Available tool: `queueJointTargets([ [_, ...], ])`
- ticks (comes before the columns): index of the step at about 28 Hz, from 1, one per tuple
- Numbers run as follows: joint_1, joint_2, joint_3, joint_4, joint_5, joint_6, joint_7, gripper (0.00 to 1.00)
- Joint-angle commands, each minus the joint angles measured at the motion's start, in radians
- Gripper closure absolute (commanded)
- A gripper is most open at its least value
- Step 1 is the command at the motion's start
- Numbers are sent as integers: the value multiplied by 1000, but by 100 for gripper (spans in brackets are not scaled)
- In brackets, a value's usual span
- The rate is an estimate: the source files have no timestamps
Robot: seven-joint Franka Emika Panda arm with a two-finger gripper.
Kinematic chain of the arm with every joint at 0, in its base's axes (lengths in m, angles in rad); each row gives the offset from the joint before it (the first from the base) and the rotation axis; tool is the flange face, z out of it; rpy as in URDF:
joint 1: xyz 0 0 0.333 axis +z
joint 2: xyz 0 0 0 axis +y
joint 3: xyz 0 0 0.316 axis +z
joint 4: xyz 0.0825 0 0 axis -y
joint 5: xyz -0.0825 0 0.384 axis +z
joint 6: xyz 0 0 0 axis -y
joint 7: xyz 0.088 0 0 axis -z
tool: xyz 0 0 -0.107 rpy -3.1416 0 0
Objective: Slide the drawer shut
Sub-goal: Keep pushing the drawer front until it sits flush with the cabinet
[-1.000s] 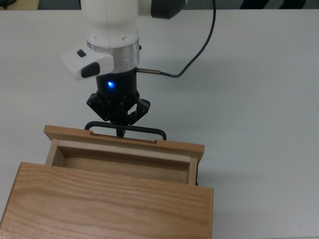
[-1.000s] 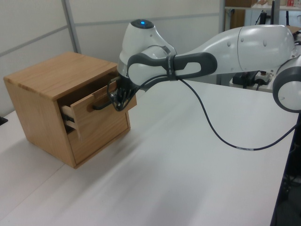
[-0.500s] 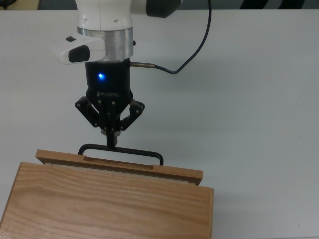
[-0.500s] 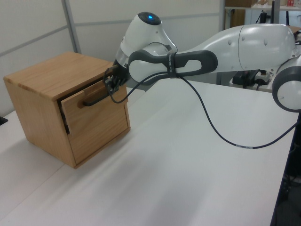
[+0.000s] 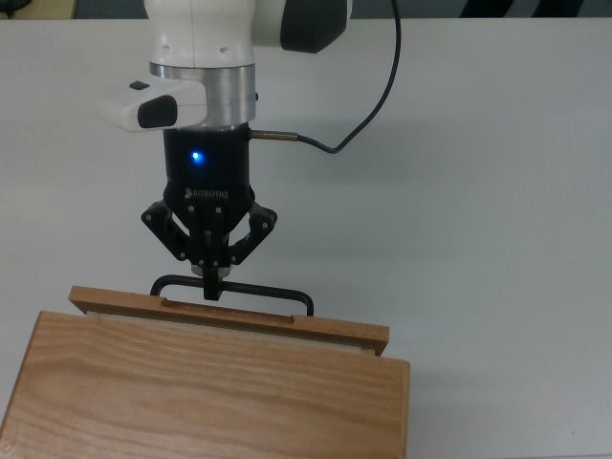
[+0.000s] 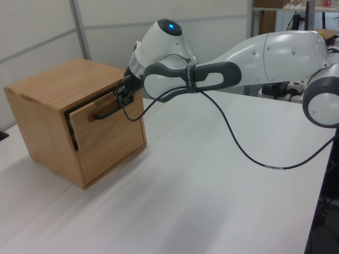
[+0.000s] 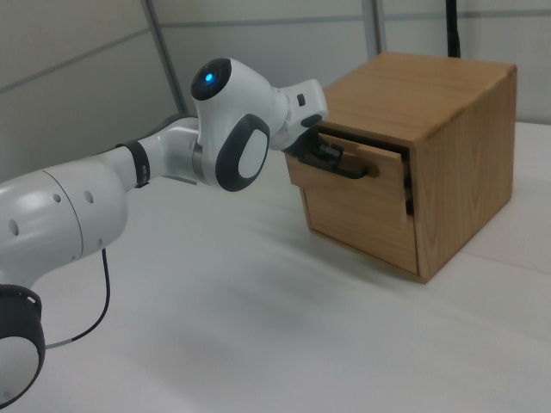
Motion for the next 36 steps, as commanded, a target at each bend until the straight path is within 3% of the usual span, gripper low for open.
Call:
queueJointTargets([
  [1,3,-56,-13,-59,-2,-29,-20,100],
  [15,6,-110,-16,-62,3,-207,-11,100],
  [22,4,-89,-11,-62,-2,-194,-11,100],
  [36,-2,3,-11,-58,1,118,-7,100],
])
